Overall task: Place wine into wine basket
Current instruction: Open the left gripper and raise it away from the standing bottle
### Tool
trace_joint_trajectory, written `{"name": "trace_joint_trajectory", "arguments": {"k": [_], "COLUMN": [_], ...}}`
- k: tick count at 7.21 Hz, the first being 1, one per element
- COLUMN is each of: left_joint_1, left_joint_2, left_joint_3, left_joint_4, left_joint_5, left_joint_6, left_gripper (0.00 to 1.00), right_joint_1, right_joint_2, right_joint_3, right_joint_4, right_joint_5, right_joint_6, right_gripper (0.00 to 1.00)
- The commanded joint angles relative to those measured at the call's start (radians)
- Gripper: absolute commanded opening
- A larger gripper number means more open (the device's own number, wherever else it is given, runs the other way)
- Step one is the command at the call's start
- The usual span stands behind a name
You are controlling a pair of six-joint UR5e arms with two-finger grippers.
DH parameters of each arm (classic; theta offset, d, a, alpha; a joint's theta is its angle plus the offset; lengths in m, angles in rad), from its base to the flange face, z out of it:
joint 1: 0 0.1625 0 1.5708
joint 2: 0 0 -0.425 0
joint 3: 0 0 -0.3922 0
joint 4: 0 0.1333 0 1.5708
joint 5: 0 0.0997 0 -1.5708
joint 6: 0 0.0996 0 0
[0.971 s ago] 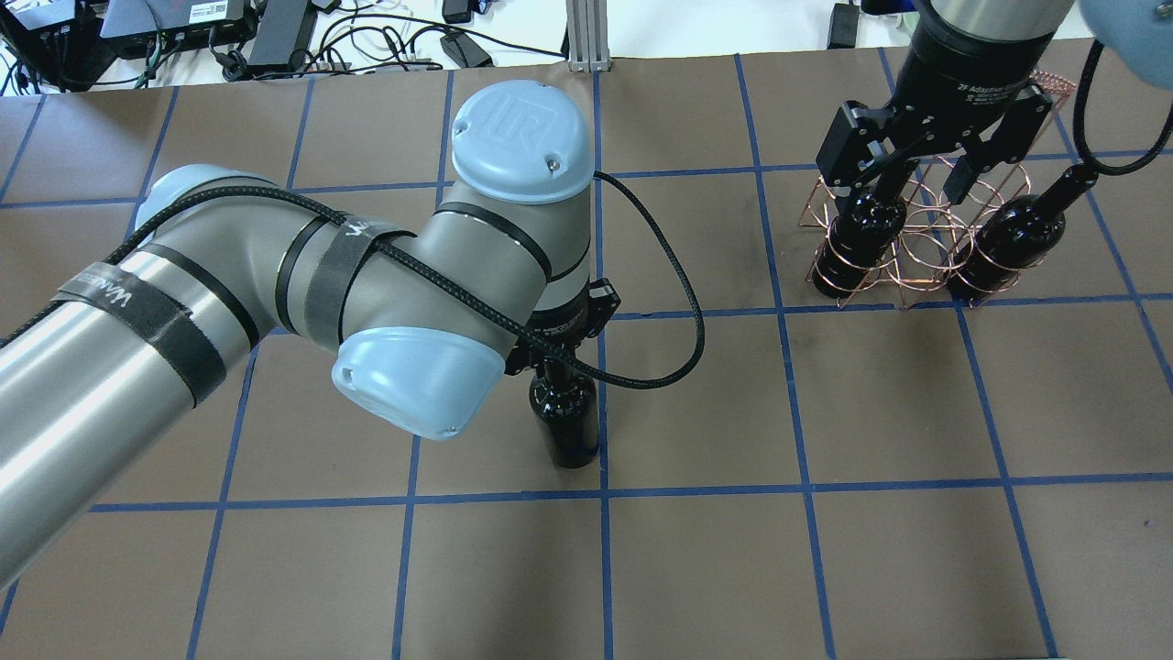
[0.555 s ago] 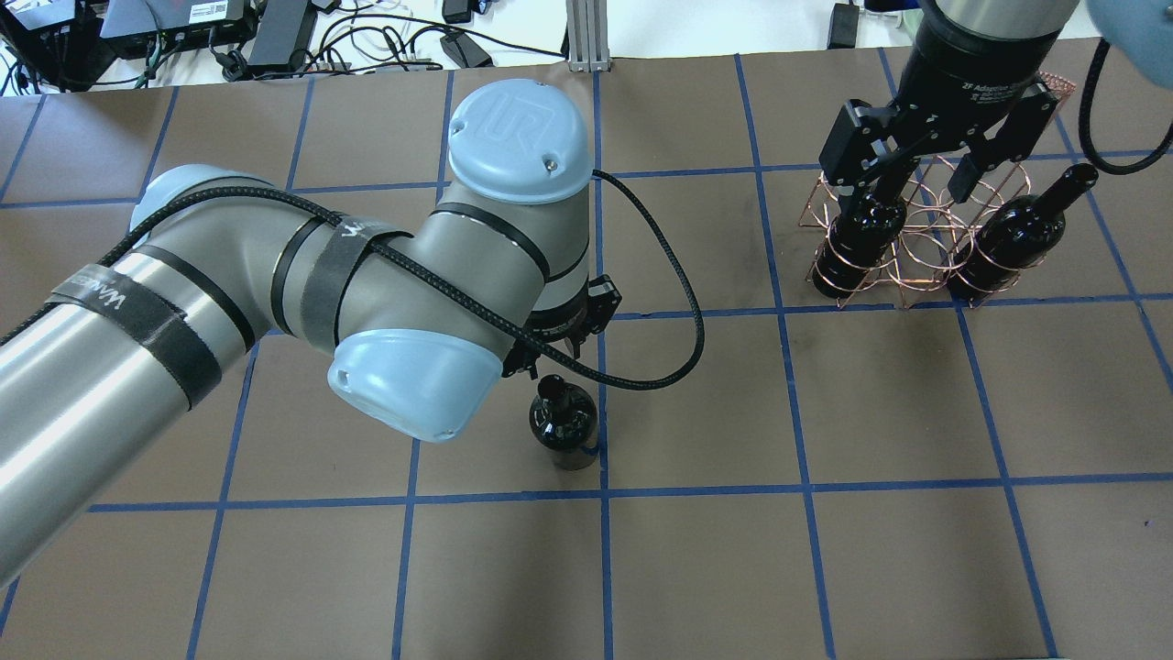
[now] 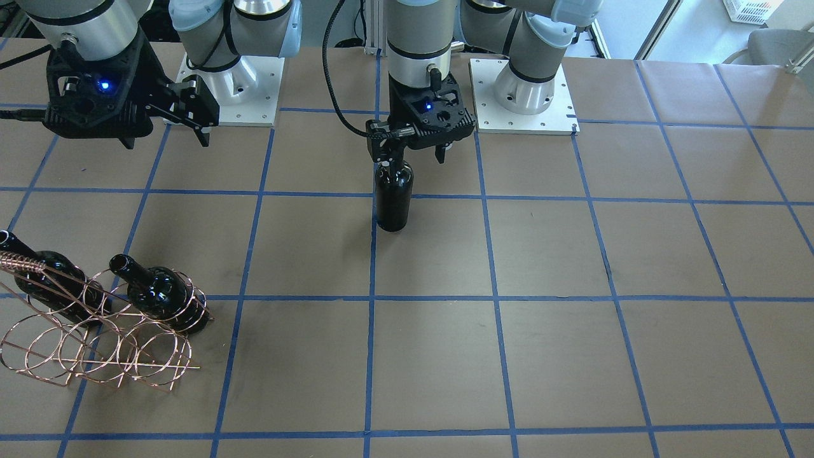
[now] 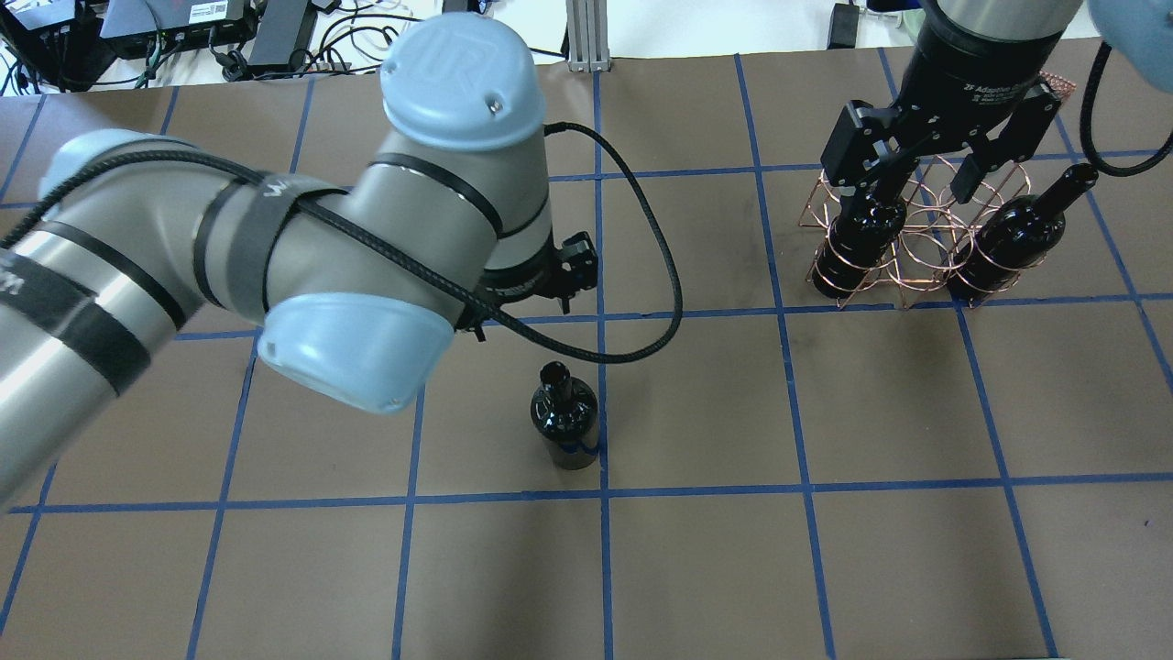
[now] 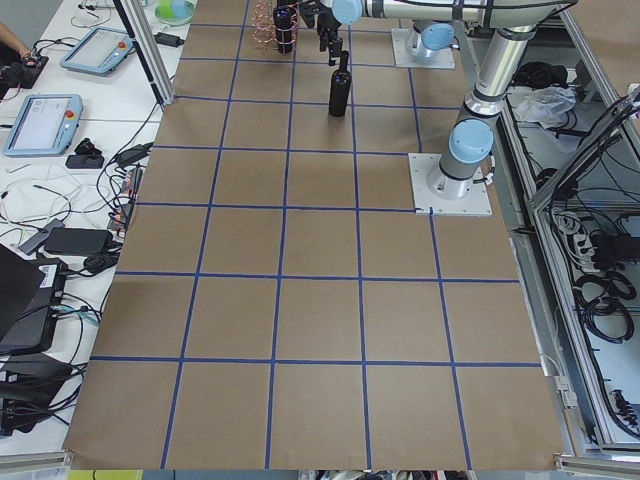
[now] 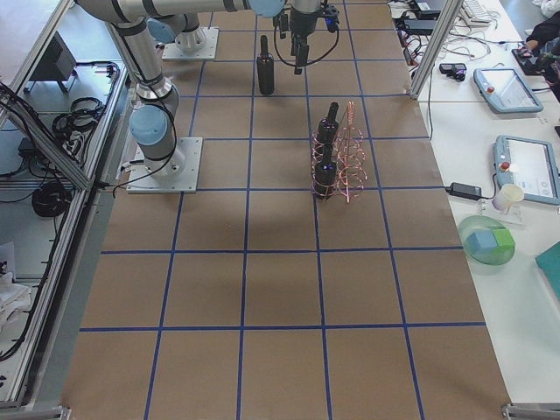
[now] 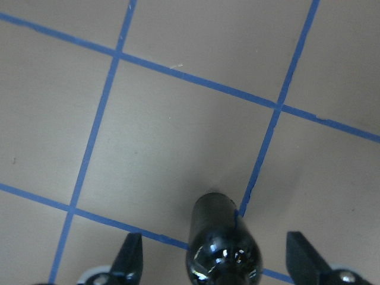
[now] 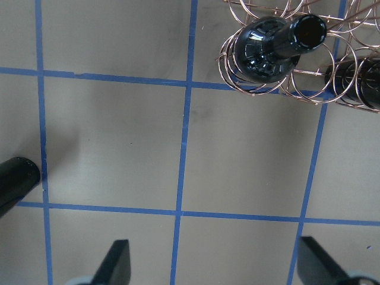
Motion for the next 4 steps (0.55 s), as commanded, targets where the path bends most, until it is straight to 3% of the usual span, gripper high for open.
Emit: {"name": "trace_joint_trajectory", "arguments": {"k": [1, 2, 4], "left_joint_1": [0.193, 0.325, 0.509], "left_joint_2": [0.054, 0.069, 0.095], "left_joint_3": [0.128, 0.18, 0.196], "left_joint_4": [-0.242, -0.332, -0.366], "left_joint_5": [0.008, 0.008, 0.002], "left_joint_6": [0.351, 0.55, 0.811], "left_gripper": [0.92, 0.92, 0.92], "right_joint_1": [0.006, 0.019, 0.155], "right_joint_2": [0.0, 0.001, 0.004], "right_joint_3": [0.003, 0.007, 0.009], "right_joint_4": [-0.004, -0.019, -0.081], "right_joint_5": [0.0, 0.003, 0.0], "right_joint_6": [-0.013, 0.002, 0.019], "right_gripper": [1.0, 1.0, 1.0]}}
